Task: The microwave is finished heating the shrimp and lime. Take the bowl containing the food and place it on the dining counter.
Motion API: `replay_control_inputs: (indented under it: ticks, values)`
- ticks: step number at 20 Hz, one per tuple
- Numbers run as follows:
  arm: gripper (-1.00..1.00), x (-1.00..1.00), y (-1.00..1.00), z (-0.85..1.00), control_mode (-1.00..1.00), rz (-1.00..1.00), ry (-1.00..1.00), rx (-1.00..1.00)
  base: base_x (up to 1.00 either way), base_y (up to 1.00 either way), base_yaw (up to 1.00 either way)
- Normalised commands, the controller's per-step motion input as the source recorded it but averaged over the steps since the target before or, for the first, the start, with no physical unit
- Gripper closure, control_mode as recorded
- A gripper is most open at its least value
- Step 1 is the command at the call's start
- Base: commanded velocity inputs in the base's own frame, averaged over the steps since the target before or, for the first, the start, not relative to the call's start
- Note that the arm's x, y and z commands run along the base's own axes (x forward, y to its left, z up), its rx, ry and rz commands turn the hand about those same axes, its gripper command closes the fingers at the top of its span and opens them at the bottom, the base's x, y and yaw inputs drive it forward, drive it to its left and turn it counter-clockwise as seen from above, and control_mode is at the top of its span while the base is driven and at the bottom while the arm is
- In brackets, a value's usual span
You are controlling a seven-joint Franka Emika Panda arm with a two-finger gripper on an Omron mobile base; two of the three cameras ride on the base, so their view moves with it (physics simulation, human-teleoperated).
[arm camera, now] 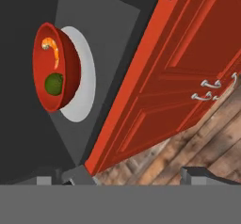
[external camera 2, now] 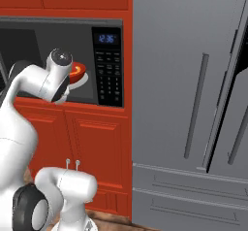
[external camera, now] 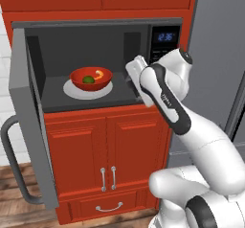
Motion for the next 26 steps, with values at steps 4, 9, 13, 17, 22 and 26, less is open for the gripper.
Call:
replay_control_inputs:
  ticks: [4, 9, 13, 17, 22, 26]
  values:
    - [-1.00, 0.63, 0.36, -0.17, -1.00, 0.00, 0.05, -0.03, 0.00, 0.00, 0.00]
    - [-1.00, 0.52, 0.23, 0.00, -1.00, -0.01, 0.01, 0.00, 0.00, 0.00, 0.00]
    - [-1.00, 0.52, 0.16, -0.22, -1.00, -0.02, 0.00, -0.01, 0.00, 0.00, 0.00]
    - [-1.00, 0.63, 0.17, -0.24, -1.00, -0.03, 0.00, 0.00, 0.00, 0.00, 0.00]
    - [-1.00, 0.56, 0.05, -0.19, -1.00, -0.01, 0.01, 0.00, 0.00, 0.00, 0.00]
    - [-1.00, 0.46, 0.00, -0.35, -1.00, 0.00, 0.04, -0.06, 0.00, 0.00, 0.00]
